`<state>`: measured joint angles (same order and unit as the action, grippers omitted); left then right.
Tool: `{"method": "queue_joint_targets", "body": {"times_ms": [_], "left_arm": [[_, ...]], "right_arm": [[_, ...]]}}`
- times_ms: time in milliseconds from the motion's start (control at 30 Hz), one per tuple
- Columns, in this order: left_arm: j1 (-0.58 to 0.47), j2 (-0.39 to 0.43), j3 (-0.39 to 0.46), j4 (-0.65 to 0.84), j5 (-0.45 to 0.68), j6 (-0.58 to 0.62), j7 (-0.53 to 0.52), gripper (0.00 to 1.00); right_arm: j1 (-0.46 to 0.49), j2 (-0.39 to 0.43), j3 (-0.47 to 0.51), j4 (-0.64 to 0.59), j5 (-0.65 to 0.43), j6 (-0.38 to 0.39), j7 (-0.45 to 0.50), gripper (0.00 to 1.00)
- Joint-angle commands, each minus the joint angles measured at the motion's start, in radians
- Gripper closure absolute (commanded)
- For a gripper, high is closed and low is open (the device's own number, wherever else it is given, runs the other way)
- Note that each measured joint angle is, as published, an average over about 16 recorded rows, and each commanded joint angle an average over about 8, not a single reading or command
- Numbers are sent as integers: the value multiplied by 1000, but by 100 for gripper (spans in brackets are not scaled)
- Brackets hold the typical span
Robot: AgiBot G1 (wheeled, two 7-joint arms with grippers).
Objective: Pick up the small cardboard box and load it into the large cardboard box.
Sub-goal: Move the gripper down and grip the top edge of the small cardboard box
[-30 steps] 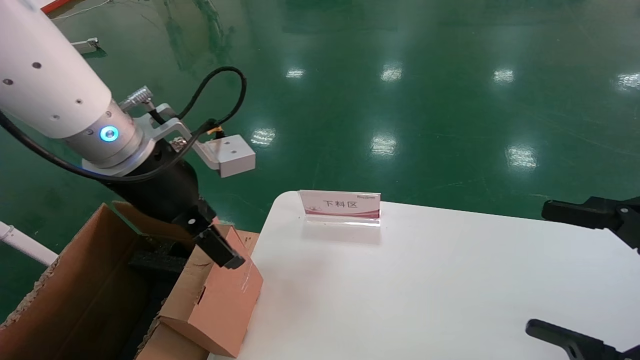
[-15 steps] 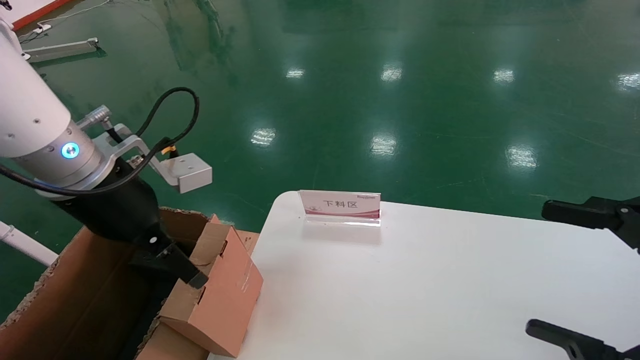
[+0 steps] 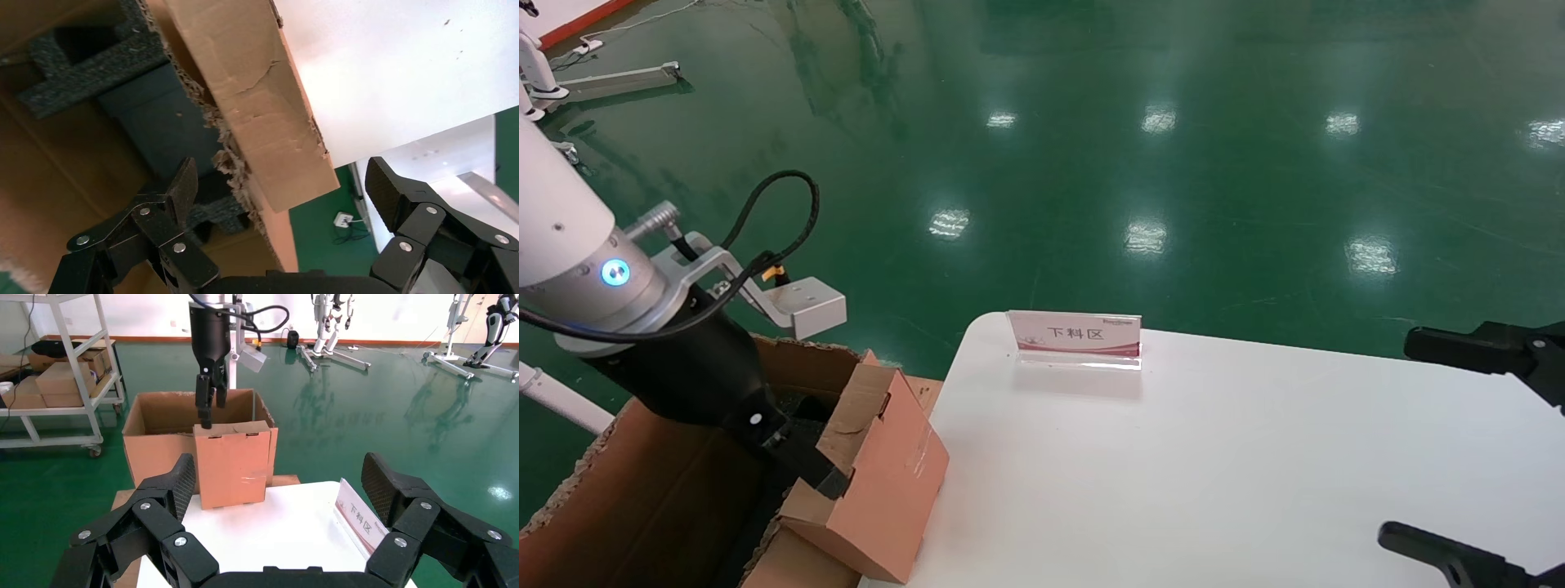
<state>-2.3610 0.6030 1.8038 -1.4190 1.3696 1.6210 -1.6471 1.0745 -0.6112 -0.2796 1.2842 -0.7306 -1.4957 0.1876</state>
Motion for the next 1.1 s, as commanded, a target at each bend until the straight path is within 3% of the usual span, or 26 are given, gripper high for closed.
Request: {"method": "queue_joint_targets", "body": {"times_ms": [33,1100], "left_arm": [[9,-10,5,-1,-5,-11,-4,0],[164,-27,23,41,57,-229,26,0]], "right_arm": [[0,0,0,0,0,0,0,0],[0,0,0,0,0,0,0,0]]}}
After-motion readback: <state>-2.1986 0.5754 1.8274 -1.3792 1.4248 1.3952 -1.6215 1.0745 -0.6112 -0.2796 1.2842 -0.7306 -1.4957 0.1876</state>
